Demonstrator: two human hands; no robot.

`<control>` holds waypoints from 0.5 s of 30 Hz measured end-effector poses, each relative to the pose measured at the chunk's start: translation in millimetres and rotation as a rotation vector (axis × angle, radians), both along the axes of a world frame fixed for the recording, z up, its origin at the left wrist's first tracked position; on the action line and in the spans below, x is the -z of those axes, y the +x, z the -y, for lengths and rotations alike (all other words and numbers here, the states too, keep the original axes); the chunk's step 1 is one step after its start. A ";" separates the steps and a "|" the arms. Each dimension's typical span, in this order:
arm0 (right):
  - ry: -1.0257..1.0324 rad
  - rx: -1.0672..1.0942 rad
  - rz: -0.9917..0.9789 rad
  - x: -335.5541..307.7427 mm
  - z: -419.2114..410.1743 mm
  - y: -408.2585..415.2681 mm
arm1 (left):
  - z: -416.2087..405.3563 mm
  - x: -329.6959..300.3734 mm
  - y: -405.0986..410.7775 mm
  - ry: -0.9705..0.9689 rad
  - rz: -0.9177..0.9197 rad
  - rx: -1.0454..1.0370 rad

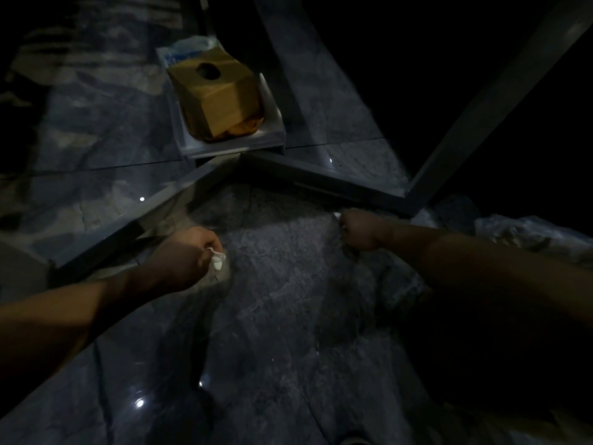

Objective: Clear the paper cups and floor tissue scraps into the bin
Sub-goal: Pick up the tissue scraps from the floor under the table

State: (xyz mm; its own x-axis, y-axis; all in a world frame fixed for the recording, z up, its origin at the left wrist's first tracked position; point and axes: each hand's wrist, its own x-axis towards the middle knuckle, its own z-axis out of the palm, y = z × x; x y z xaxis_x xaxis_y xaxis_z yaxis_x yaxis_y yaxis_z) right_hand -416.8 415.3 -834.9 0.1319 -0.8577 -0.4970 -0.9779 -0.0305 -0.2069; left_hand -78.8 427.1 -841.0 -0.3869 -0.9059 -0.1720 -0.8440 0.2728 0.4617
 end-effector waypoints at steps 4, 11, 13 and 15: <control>-0.117 0.071 -0.061 -2.1 -0.4 -3.4 | 6.4 -12.1 -5.8 0.031 -0.019 -0.058; -0.343 0.133 0.033 -29.9 -6.8 1.3 | 28.3 -32.8 -38.2 0.110 -0.229 -0.227; -0.364 0.180 0.119 -47.9 -11.9 -2.7 | 28.3 -40.4 -62.0 0.160 -0.401 -0.283; -0.343 0.204 0.175 -75.6 -16.6 -7.7 | 26.1 -49.2 -89.7 0.244 -0.577 -0.313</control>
